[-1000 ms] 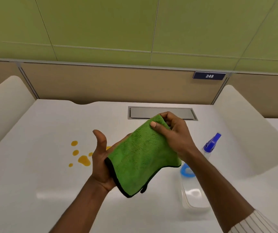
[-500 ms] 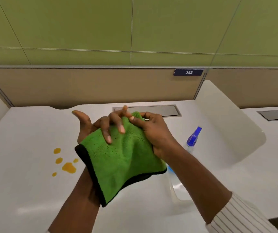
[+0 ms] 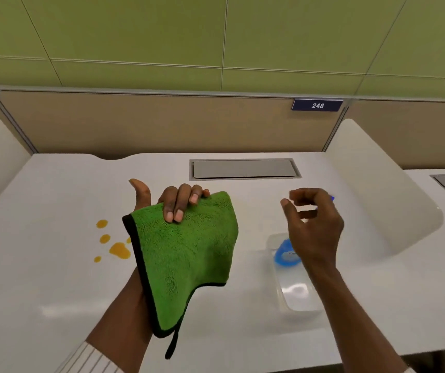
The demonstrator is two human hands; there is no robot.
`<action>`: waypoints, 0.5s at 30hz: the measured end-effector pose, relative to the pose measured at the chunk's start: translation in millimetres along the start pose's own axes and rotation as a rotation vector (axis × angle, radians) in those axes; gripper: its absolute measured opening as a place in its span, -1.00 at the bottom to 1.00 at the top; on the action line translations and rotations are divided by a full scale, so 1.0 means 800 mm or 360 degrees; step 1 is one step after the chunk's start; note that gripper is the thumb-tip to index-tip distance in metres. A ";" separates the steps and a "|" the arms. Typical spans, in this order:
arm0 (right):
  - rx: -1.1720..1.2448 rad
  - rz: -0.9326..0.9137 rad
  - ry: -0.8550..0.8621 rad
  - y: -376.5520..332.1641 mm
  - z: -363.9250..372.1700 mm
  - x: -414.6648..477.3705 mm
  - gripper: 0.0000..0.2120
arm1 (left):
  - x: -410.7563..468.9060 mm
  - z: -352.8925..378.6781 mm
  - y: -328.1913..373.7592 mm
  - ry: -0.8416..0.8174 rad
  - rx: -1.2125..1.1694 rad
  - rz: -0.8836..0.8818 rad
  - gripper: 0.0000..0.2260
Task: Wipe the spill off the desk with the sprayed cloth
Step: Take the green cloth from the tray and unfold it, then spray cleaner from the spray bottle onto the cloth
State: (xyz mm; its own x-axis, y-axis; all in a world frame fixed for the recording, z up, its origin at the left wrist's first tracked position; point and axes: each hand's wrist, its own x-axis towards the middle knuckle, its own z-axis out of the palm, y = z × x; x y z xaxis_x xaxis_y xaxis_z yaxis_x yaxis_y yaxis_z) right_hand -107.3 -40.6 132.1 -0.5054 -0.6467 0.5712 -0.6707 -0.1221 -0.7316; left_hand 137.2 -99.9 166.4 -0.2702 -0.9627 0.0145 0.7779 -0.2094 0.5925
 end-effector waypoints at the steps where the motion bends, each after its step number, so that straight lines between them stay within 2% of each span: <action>1: -0.0080 -0.0073 0.0072 0.011 -0.008 0.000 -0.72 | 0.001 -0.005 -0.002 -0.0160 0.0015 0.0036 -0.25; 2: -0.0172 -0.0101 0.0140 0.024 -0.014 0.001 -0.62 | 0.005 -0.016 -0.004 -0.0298 -0.0031 0.0078 -0.26; 5: -0.0304 -0.0006 0.0236 0.065 -0.025 0.001 -0.29 | -0.001 -0.036 -0.010 -0.0378 0.0036 0.0136 -0.24; 8: -0.0271 0.0184 0.0150 0.096 -0.023 -0.006 -0.03 | -0.003 -0.039 -0.010 -0.0438 0.0014 0.0170 -0.23; 10: -0.0143 0.0347 0.0049 0.111 -0.016 -0.013 0.07 | -0.005 -0.038 -0.007 -0.0481 -0.0030 0.0102 -0.22; 12: 0.0001 0.0513 -0.0055 0.122 -0.009 -0.020 0.07 | -0.009 -0.038 -0.005 -0.0518 -0.0063 0.0048 -0.21; 15: 0.0193 0.0699 -0.0106 0.137 0.000 -0.024 -0.13 | -0.012 -0.039 -0.005 -0.0517 -0.0034 0.0100 -0.21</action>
State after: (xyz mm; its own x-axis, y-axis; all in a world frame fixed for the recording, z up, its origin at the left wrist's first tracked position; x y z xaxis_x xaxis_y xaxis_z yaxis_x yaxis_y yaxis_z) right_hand -170.9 -41.6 41.2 -0.6888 -0.7035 0.1749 -0.3301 0.0896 -0.9397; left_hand 153.9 -95.1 138.9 -0.3852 -0.8697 0.3085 0.8095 -0.1579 0.5655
